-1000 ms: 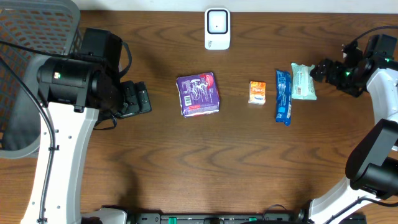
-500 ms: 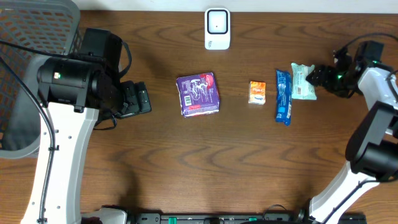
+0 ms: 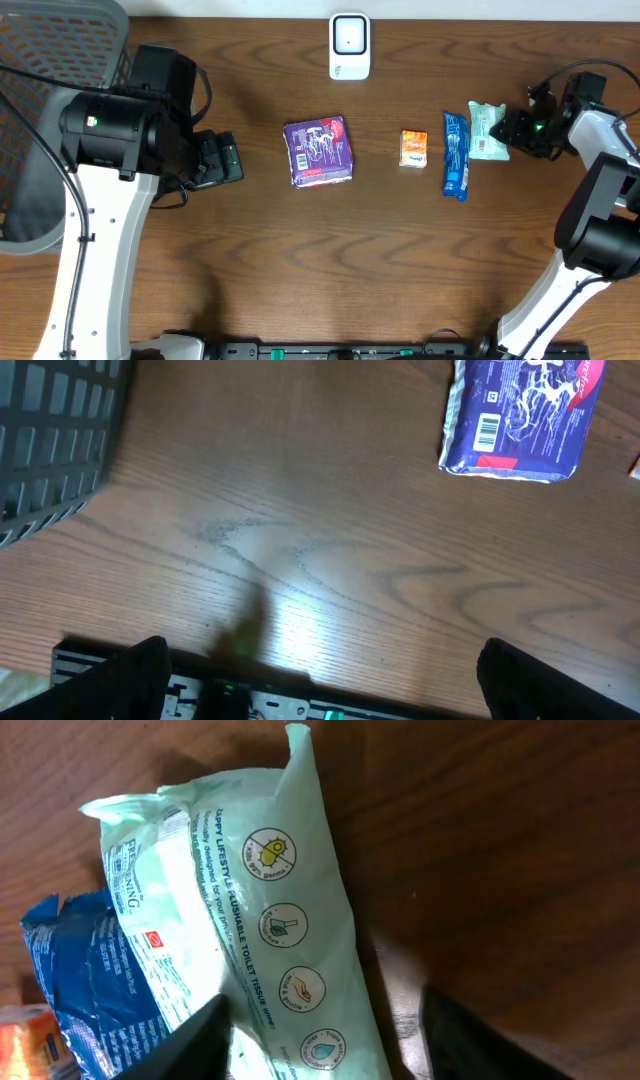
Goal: Scan the item barcode
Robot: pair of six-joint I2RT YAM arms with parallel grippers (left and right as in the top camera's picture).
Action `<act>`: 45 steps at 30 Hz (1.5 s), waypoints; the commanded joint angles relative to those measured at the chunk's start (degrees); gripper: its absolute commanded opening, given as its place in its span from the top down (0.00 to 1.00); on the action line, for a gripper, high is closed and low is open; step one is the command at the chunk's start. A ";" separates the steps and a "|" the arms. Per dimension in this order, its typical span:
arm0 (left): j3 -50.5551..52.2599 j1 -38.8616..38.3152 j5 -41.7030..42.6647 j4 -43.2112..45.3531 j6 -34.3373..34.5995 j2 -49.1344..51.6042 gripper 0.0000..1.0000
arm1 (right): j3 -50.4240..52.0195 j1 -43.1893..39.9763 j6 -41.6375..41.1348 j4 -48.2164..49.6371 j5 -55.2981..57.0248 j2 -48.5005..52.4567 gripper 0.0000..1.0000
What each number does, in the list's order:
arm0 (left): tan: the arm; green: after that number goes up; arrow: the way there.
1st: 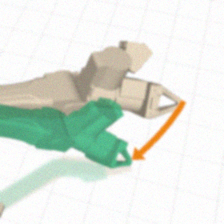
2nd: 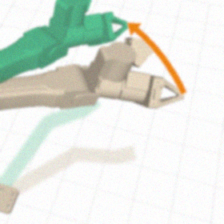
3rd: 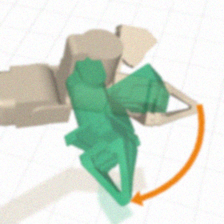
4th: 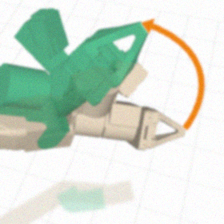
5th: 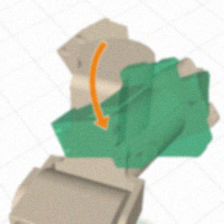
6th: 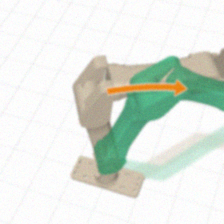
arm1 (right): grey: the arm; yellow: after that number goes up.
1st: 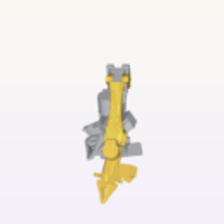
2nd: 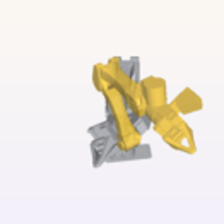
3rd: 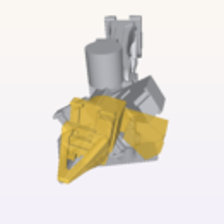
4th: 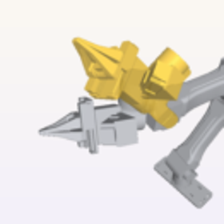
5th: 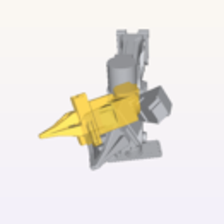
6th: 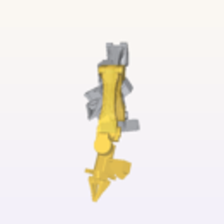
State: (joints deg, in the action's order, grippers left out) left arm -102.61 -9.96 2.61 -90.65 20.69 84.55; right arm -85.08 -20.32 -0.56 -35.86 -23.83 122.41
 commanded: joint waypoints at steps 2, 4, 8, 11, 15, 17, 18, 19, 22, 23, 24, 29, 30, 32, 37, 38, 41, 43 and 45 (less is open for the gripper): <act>0.00 0.13 -0.74 -0.15 -0.74 0.42 0.02 | 0.24 0.31 1.11 0.70 -0.72 0.57 0.34; 0.00 0.13 -0.74 -0.17 -0.74 0.42 0.02 | 0.26 0.42 1.09 0.98 -0.76 0.85 0.34; 0.00 0.13 -0.74 -0.17 -0.74 0.42 0.02 | 0.39 1.11 1.09 1.68 -1.36 1.75 0.46; 0.00 0.13 -0.74 -0.17 -0.74 0.42 0.02 | 0.46 1.68 1.09 2.12 -1.36 2.89 0.47; 0.00 0.13 -0.74 -0.17 -0.74 0.42 0.02 | 0.46 2.43 1.09 2.36 -1.31 4.74 0.58; 0.00 0.13 -0.74 -0.17 -0.74 0.42 0.02 | 0.46 2.58 1.09 2.25 -1.27 5.14 0.81; 0.00 0.13 -0.74 -0.17 -0.74 0.42 0.02 | 0.46 2.60 1.09 2.14 -1.14 5.16 0.90; 0.00 0.13 -0.74 -0.17 -0.74 0.42 0.02 | 0.44 2.58 1.07 1.92 -1.16 4.98 0.99; 0.00 0.13 -0.74 -0.17 -0.74 0.42 0.02 | 0.33 2.45 1.05 1.14 -1.01 3.48 0.99; 0.00 0.13 -0.74 -0.17 -0.74 0.42 0.02 | 0.33 2.45 0.87 0.85 -0.26 2.62 0.99; 0.00 0.13 -0.74 -0.17 -0.74 0.42 0.02 | 0.33 2.43 0.37 0.57 0.92 1.57 0.99; 0.00 0.13 -0.74 -0.17 -0.74 0.42 0.02 | 0.33 3.28 -3.52 -1.44 13.75 -5.81 0.99; 0.00 0.13 -0.74 -0.17 -0.74 0.42 0.02 | 0.33 3.76 -4.31 -1.77 17.68 -7.43 0.99; 0.00 0.13 -0.74 -0.17 -0.74 0.42 0.02 | 0.33 5.05 -6.23 -2.43 26.03 -10.38 0.99; 0.00 0.13 -0.74 -0.17 -0.74 0.42 0.02 | 0.33 10.75 -8.37 -2.25 49.29 -15.34 0.99; 0.00 0.13 -0.74 -0.15 -0.74 0.42 0.02 | 0.33 11.85 -8.66 -2.16 53.59 -15.34 0.99; 0.00 0.13 -0.74 -0.15 -0.74 0.42 0.02 | 0.39 15.56 -8.83 -2.19 66.84 -14.01 0.99; 0.00 0.13 -0.74 -0.17 -0.74 0.42 0.02 | 0.39 17.33 -8.79 -2.47 72.70 -12.20 0.99; 0.00 0.13 -0.74 -0.17 -0.74 0.42 0.02 | 0.39 18.21 -8.79 -3.28 73.79 -10.34 0.99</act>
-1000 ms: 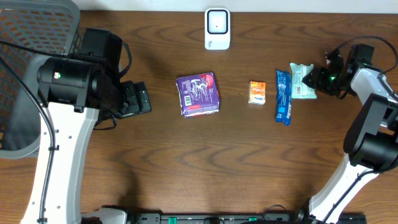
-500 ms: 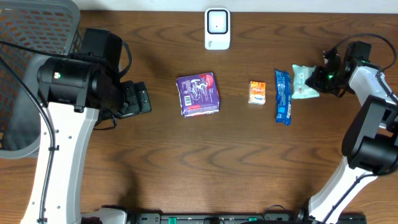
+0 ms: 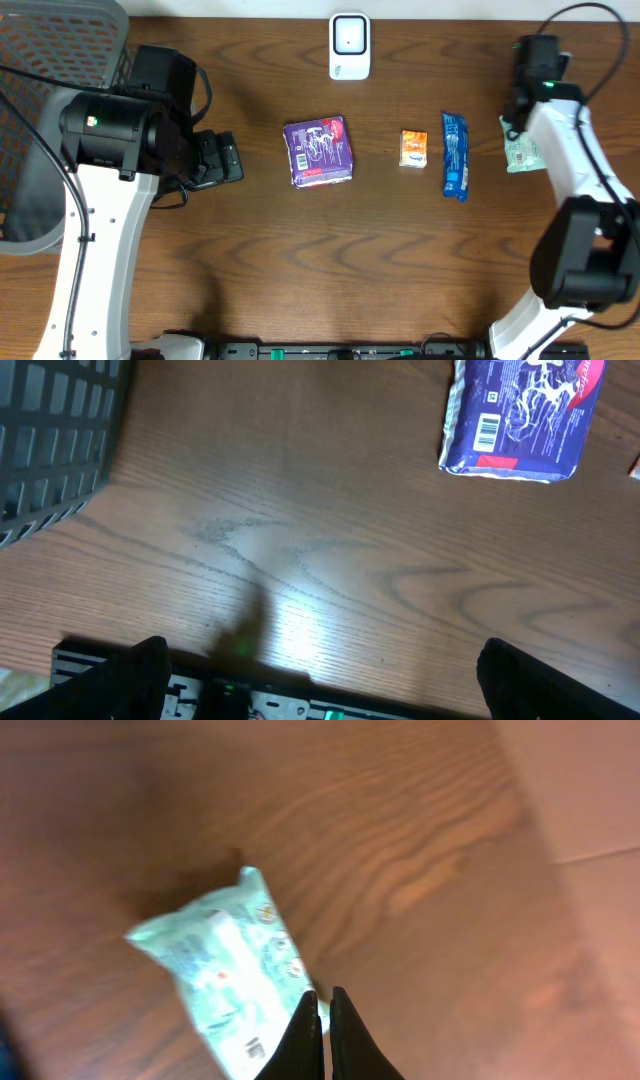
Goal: Scan the item barcode
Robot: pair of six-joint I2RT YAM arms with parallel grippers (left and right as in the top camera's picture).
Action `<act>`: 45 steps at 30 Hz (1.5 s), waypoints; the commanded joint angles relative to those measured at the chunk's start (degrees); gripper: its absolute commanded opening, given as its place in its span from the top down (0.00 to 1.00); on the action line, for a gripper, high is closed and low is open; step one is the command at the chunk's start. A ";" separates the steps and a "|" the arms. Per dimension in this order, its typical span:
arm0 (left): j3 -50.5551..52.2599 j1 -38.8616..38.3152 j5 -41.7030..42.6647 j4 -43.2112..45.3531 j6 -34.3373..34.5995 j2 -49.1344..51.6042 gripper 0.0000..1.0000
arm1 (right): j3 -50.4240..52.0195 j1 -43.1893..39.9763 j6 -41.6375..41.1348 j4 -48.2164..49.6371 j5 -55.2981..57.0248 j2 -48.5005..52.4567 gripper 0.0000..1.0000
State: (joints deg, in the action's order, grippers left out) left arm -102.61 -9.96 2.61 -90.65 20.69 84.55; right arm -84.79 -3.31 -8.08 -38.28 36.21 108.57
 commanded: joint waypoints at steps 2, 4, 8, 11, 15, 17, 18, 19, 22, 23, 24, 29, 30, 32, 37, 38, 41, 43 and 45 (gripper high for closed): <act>0.00 0.13 -0.74 -0.15 -0.74 0.42 0.02 | 0.11 1.27 -1.31 -1.49 10.64 5.01 0.86; 0.00 0.13 -0.74 -0.17 -0.74 0.42 0.02 | 0.11 0.48 -1.31 -1.75 4.17 5.49 0.76; 0.00 0.13 -0.74 -0.17 -0.72 0.42 0.02 | 0.00 -3.23 -1.29 -0.90 -9.35 5.40 0.59; 0.00 0.13 -0.74 -0.17 -0.74 0.42 0.02 | -0.04 -7.65 1.33 -0.26 -21.22 5.40 0.41; 0.00 0.13 -0.74 -0.17 -0.74 0.42 0.02 | -0.04 -15.41 3.48 -0.31 -37.46 5.40 0.34; 0.00 0.13 -0.74 -0.17 -0.74 0.42 0.02 | -0.04 -19.06 3.52 -0.24 -44.09 5.46 0.28; 0.00 0.13 -0.74 -0.17 -0.72 0.42 0.02 | -0.04 -20.92 4.17 -0.11 -47.71 5.49 0.28; 0.00 0.13 -0.74 -0.17 -0.74 0.42 0.02 | -0.04 -22.53 5.44 0.00 -51.60 5.62 0.27; 0.00 0.13 -0.74 -0.17 -0.74 0.42 0.02 | -0.04 -26.23 10.54 0.59 -64.65 6.60 0.26; 0.00 0.13 -0.74 -0.17 -0.74 0.42 0.02 | -0.02 -26.97 11.63 0.81 -68.04 7.10 0.24; 0.00 0.13 -0.74 -0.17 -0.74 0.42 0.02 | -0.02 -27.47 11.89 1.18 -70.27 7.85 0.22; 0.00 0.13 -0.74 -0.17 -0.72 0.42 0.02 | -0.02 -27.69 11.85 3.06 -72.54 12.24 0.22; 0.00 0.13 -0.74 -0.17 -0.72 0.42 0.02 | -0.02 -27.63 11.82 3.37 -72.54 13.11 0.22; 0.00 0.13 -0.74 -0.17 -0.74 0.42 0.02 | -0.02 -27.61 11.80 3.98 -72.54 15.21 0.24; 0.00 0.13 -0.74 -0.17 -0.74 0.42 0.02 | -0.02 -27.61 11.80 4.44 -69.44 19.80 0.33; 0.00 0.13 -0.74 -0.17 -0.74 0.42 0.02 | -0.02 -27.61 11.80 4.15 -68.39 20.33 0.40; 0.00 0.13 -0.74 -0.17 -0.74 0.42 0.02 | -0.04 -27.67 11.82 3.13 -67.10 20.81 0.81; 0.00 0.13 -0.74 -0.15 -0.74 0.42 0.02 | -0.07 -27.74 11.76 2.91 -67.19 20.28 0.99; 0.00 0.13 -0.74 -0.17 -0.74 0.42 0.02 | -0.07 -27.74 11.52 2.64 -67.19 19.28 0.99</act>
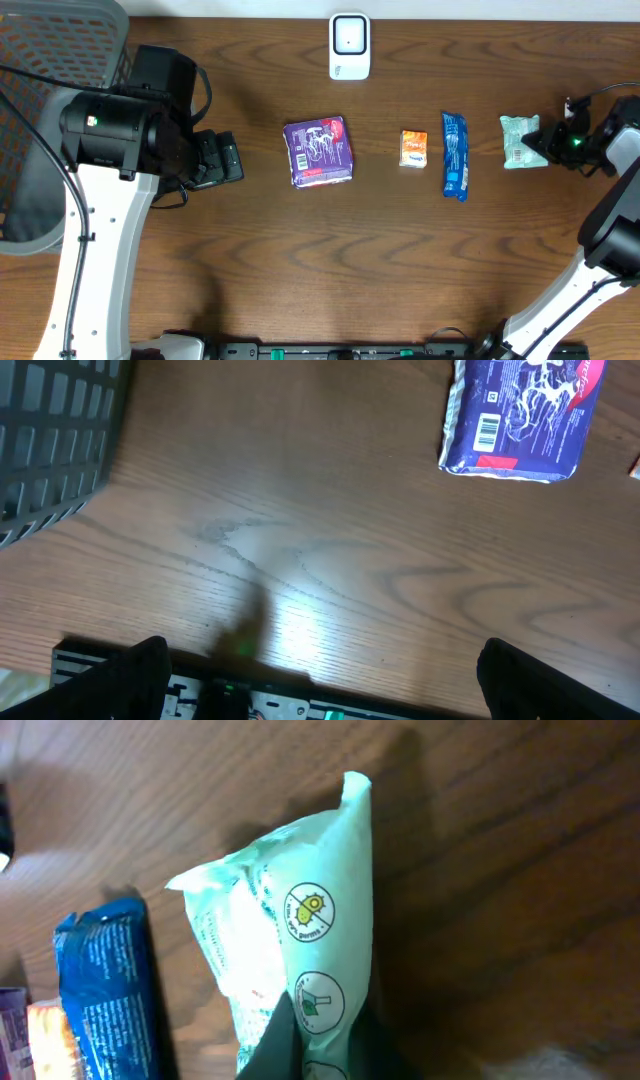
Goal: Scan the item barcode
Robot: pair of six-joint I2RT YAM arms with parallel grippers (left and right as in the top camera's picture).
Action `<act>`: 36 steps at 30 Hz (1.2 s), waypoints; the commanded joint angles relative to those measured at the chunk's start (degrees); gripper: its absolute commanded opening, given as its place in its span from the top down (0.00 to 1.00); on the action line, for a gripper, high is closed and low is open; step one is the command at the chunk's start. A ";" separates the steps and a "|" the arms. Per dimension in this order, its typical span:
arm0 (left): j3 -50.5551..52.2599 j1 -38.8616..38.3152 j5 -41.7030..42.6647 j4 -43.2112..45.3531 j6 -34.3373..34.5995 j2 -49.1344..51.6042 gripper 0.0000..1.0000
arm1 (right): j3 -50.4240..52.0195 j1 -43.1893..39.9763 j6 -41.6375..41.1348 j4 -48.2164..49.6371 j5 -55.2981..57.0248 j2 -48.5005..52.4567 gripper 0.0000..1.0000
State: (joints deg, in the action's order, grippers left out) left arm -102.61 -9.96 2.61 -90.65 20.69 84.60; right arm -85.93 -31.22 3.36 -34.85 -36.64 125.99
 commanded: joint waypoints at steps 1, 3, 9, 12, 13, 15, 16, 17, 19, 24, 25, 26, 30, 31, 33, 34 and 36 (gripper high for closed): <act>0.00 0.13 -0.74 -0.17 -0.74 0.37 0.02 | 1.07 0.20 0.09 -0.98 5.68 1.25 0.99; 0.00 0.13 -0.74 -0.17 -0.74 0.37 0.02 | 1.07 0.24 0.09 -1.62 5.75 -1.01 0.99; 0.00 0.13 -0.74 -0.17 -0.74 0.37 0.02 | 1.07 2.73 -5.09 -2.69 19.17 -11.72 0.99; 0.00 0.13 -0.74 -0.17 -0.74 0.37 0.02 | 1.07 6.40 -6.88 -3.56 33.75 -16.48 0.99; 0.00 0.13 -0.74 -0.17 -0.74 0.37 0.02 | 1.07 8.44 -7.72 -3.78 40.92 -17.90 0.99; 0.00 0.13 -0.74 -0.17 -0.74 0.37 0.02 | 1.07 12.11 -8.85 -3.93 52.48 -18.97 0.99; 0.00 0.13 -0.74 -0.17 -0.74 0.37 0.02 | 1.07 14.27 -9.84 -3.98 59.04 -18.99 0.99; 0.00 0.13 -0.74 -0.17 -0.74 0.37 0.02 | 1.11 16.17 -10.80 -4.07 64.54 -18.84 0.99; 0.00 0.13 -0.74 -0.17 -0.74 0.37 0.02 | 1.25 20.04 -12.35 -4.17 74.75 -17.51 0.99; 0.00 0.13 -0.74 -0.15 -0.74 0.37 0.02 | 1.31 27.17 -16.20 -4.04 96.00 -9.55 0.99; 0.00 0.13 -0.74 -0.17 -0.74 0.37 0.02 | 1.31 28.28 -16.17 -3.87 99.16 -7.63 0.99; 0.00 0.13 -0.74 -0.17 -0.74 0.37 0.02 | 1.31 29.53 -16.20 -3.69 102.55 -5.49 0.99; 0.00 0.13 -0.74 -0.17 -0.74 0.37 0.02 | 1.31 33.86 -16.17 -3.32 105.42 0.39 0.80; 0.00 0.13 -0.74 -0.17 -0.74 0.37 0.02 | 1.31 35.41 -16.17 -3.76 102.99 1.38 0.77; 0.00 0.13 -0.74 -0.17 -0.74 0.37 0.02 | 1.29 37.13 -16.20 -4.87 97.09 1.36 0.80; 0.00 0.13 -0.74 -0.17 -0.72 0.37 0.02 | 1.20 37.79 -16.22 -5.25 93.33 0.90 0.73; 0.00 0.13 -0.74 -0.17 -0.74 0.37 0.02 | 0.63 38.84 -16.22 -5.95 85.74 -0.31 0.66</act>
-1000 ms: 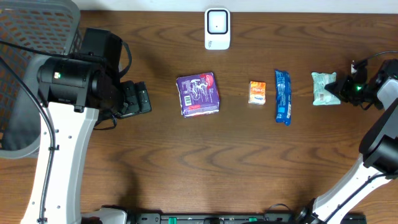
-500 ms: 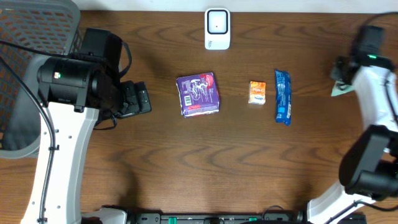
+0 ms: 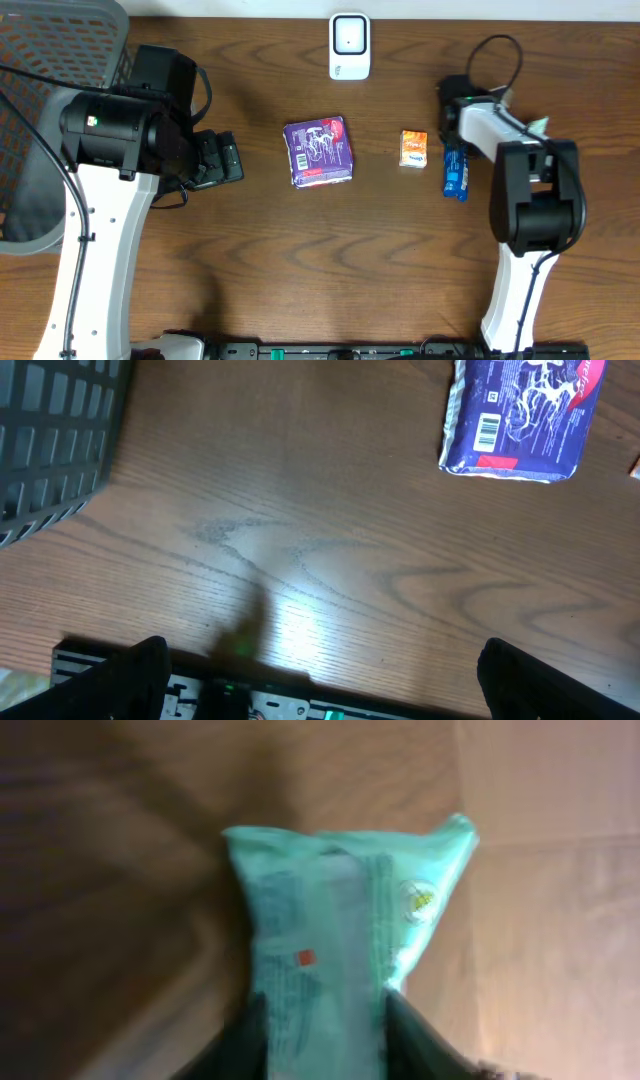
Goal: Scan the item barcode
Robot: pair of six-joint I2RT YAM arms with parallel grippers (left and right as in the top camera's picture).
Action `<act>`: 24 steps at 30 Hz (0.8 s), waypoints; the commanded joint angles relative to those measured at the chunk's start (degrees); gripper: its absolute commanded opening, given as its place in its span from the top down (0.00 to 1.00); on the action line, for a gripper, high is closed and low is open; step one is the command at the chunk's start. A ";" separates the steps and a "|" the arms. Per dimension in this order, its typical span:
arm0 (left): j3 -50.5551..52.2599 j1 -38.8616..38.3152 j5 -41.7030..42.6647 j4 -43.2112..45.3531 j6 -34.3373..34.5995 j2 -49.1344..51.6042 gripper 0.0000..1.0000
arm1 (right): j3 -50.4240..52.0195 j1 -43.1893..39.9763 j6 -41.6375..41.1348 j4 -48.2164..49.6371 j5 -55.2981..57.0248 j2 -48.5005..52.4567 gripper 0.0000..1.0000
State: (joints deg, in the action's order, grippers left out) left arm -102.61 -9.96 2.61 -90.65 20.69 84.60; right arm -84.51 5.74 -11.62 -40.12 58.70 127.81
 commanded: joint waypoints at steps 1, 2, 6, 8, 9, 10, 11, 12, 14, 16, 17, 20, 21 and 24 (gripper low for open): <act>0.00 0.13 -0.74 -0.17 -0.74 0.37 0.02 | -1.27 2.21 -1.25 -1.05 -14.43 -3.13 0.66; 0.00 0.13 -0.74 -0.17 -0.74 0.37 0.02 | -1.75 2.23 -1.25 -1.33 -18.25 -4.15 0.67; 0.00 0.13 -0.74 -0.17 -0.74 0.37 0.02 | -4.22 1.27 -1.20 -1.97 -30.16 -9.60 0.55; 0.00 0.13 -0.74 -0.17 -0.74 0.37 0.02 | -5.88 0.09 0.13 -2.80 -35.50 -12.81 0.53; 0.00 0.13 -0.74 -0.17 -0.74 0.37 0.02 | -6.84 -0.68 1.16 -3.61 -38.21 -14.58 0.53; 0.00 0.13 -0.74 -0.17 -0.74 0.37 0.02 | -7.56 -1.29 1.60 -4.37 -40.06 -16.02 0.52; 0.00 0.13 -0.74 -0.17 -0.74 0.37 0.02 | -8.22 -2.08 1.64 -5.14 -41.81 -17.66 0.50; 0.00 0.13 -0.74 -0.17 -0.74 0.37 0.02 | -8.63 -2.78 1.64 -5.77 -42.97 -19.02 0.48; 0.00 0.13 -0.74 -0.17 -0.72 0.37 0.02 | -8.76 -4.92 1.62 -7.21 -44.81 -22.12 0.42; 0.00 0.13 -0.74 -0.17 -0.74 0.37 0.02 | -8.76 -9.14 1.60 -10.01 -46.73 -23.67 0.41; 0.00 0.13 -0.74 -0.17 -0.74 0.37 0.02 | -8.76 -10.69 1.62 -10.84 -48.28 -23.65 0.40; 0.00 0.13 -0.74 -0.17 -0.74 0.37 0.02 | -8.26 -16.22 1.62 -13.00 -56.46 -22.40 0.38; 0.00 0.13 -0.74 -0.17 -0.74 0.37 0.02 | -8.00 -18.01 1.62 -13.35 -59.71 -21.64 0.35; 0.00 0.13 -0.74 -0.17 -0.74 0.37 0.02 | -7.17 -22.97 1.36 -12.85 -66.84 -18.32 0.34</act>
State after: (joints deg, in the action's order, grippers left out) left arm -102.61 -9.96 2.61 -90.65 20.69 84.60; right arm -92.97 -13.96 -10.11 -53.12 2.57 106.17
